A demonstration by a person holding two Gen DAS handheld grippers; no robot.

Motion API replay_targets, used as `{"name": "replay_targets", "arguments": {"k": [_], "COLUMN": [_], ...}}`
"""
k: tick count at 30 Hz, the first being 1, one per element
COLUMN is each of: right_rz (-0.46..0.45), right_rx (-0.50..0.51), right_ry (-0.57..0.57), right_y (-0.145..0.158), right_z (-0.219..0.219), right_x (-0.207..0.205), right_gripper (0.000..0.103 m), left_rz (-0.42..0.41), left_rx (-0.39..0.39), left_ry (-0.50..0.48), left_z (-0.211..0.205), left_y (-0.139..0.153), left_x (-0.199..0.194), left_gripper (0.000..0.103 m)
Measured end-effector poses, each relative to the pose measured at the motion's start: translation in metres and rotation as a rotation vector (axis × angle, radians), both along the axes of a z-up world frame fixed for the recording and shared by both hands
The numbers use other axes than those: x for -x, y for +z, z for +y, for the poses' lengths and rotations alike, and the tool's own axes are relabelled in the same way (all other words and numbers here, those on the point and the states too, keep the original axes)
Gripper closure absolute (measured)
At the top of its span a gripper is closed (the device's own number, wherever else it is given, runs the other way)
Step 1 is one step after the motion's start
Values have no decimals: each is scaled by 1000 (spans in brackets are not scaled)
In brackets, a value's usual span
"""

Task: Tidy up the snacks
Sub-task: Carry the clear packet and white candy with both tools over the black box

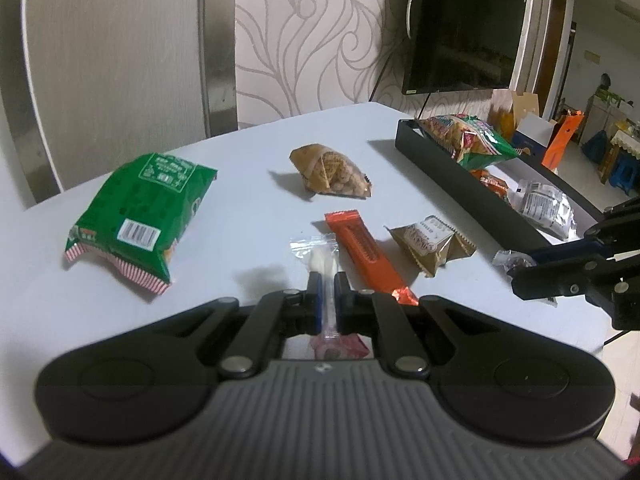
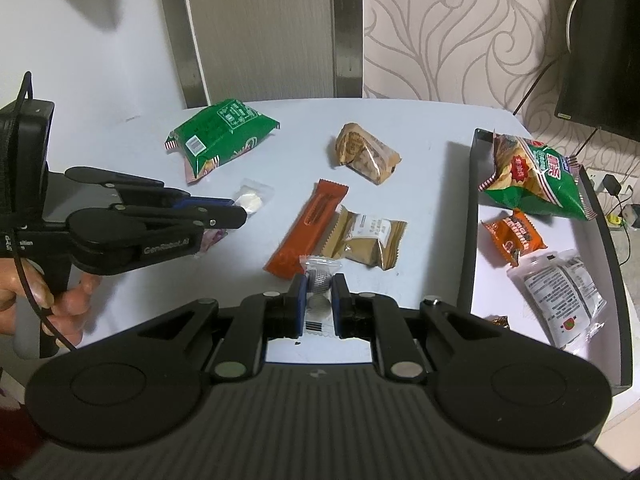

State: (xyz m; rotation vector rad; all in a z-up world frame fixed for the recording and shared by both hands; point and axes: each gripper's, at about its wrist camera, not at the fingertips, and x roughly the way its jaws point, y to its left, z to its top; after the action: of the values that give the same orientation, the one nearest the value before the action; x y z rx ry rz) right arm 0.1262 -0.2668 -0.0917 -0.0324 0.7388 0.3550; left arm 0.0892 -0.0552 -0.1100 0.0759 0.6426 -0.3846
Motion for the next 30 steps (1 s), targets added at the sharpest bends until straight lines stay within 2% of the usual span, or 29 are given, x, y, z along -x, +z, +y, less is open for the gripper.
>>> {"name": "replay_targets", "arguments": {"k": [30], "right_rz": [-32], "right_rx": [-21], "right_ry": [-38], "right_y": [13], "right_z": [-14], "right_x": [1], "right_gripper": [87], "left_rz": [-42], "left_rx": [4], "left_ry": [-73], "left_z": [-35], "left_y": [22], "left_x": [-13], "left_gripper": [94]}}
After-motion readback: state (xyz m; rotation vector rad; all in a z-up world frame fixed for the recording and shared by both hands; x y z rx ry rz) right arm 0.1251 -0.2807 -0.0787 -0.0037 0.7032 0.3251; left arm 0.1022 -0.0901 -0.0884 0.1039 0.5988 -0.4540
